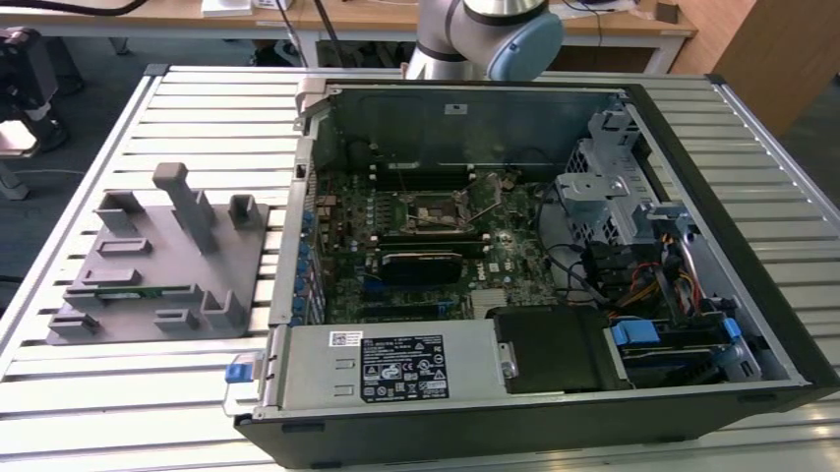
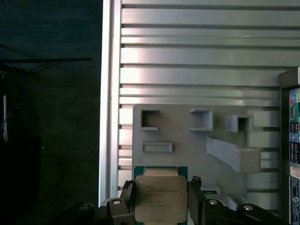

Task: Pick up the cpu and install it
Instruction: 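Pick up the cpu and move it towards the insertion slot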

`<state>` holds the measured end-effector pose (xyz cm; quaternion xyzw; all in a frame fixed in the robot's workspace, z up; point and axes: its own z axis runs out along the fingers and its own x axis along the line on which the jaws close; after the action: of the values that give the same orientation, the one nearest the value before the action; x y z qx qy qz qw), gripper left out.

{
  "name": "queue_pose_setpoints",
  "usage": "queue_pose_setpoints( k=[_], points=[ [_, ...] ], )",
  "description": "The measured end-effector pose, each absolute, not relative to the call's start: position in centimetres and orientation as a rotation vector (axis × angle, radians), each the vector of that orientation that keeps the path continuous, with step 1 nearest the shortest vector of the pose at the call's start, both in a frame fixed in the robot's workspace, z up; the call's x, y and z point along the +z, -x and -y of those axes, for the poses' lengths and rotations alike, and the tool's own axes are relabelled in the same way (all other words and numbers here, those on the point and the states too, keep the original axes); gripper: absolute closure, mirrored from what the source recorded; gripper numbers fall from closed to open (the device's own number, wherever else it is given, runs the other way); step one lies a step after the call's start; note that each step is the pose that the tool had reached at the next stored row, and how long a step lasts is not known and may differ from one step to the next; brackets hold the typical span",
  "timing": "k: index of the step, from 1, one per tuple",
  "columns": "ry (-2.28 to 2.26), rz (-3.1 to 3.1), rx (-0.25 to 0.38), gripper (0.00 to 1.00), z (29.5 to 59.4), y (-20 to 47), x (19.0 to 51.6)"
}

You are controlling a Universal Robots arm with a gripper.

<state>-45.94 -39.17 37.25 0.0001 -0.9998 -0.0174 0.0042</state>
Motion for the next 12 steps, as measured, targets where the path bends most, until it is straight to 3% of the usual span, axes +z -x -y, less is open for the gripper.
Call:
queue_pose_setpoints(
  k=[12],
  points=[
    [0.0,3.133,-0.054,0.46,38.8,45.9,40.0]
  ],
)
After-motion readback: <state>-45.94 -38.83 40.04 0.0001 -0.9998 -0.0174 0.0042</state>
